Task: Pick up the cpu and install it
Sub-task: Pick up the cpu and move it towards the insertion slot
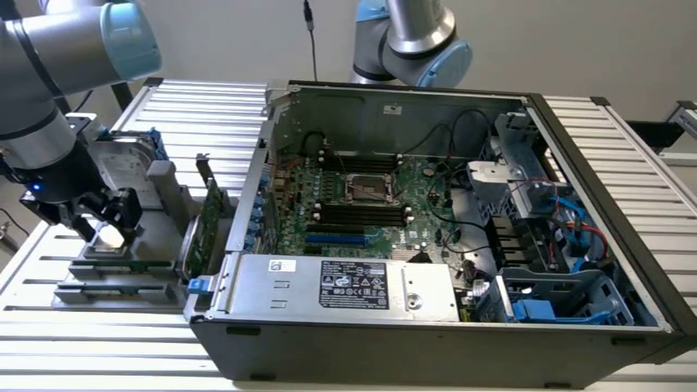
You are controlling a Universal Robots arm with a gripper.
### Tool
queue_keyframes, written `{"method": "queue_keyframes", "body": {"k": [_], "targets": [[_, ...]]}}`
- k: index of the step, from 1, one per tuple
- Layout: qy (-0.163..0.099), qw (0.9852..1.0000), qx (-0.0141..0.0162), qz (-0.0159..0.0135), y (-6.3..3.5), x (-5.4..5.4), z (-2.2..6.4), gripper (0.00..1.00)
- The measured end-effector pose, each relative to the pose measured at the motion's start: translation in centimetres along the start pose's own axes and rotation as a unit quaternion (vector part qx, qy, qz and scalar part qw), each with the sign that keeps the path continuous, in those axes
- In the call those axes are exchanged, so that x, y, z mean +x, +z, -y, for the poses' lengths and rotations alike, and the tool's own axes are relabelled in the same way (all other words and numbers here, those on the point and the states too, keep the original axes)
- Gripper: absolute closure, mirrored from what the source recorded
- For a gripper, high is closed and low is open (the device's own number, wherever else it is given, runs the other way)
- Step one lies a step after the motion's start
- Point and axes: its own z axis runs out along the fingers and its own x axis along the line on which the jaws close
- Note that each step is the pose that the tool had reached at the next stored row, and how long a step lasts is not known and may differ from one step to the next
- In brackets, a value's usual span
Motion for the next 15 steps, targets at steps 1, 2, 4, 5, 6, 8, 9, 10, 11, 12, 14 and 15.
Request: {"method": "queue_keyframes", "body": {"k": [1, 2, 4, 5, 6, 8, 9, 10, 11, 12, 14, 15], "targets": [[0.000, 1.0000, 0.0001, 0.0000, 0.01, 0.00, 0.00, 0.33], [0.000, 1.0000, 0.0001, 0.0000, 0.02, 0.00, 0.00, 0.33], [-0.001, 1.0000, 0.0003, -0.0002, 0.03, 0.00, 0.00, 0.33], [-0.001, 1.0000, 0.0004, -0.0004, 0.03, 0.00, 0.00, 0.33], [-0.001, 1.0000, 0.0006, -0.0006, 0.03, 0.00, 0.00, 0.33], [-0.002, 1.0000, 0.0007, -0.0010, 0.03, 0.00, 0.00, 0.33], [-0.002, 1.0000, 0.0007, -0.0012, 0.03, 0.00, 0.00, 0.33], [-0.002, 1.0000, 0.0007, -0.0014, 0.01, 0.01, 0.00, 0.33], [-0.002, 1.0000, 0.0007, -0.0016, -0.01, 0.00, -0.01, 0.33], [-0.002, 1.0000, 0.0007, -0.0018, -0.04, 0.00, -0.01, 0.33], [-0.002, 1.0000, 0.0006, -0.0022, -0.09, 0.00, -0.01, 0.33], [-0.002, 1.0000, 0.0006, -0.0027, -0.12, 0.00, -0.01, 0.33]]}}
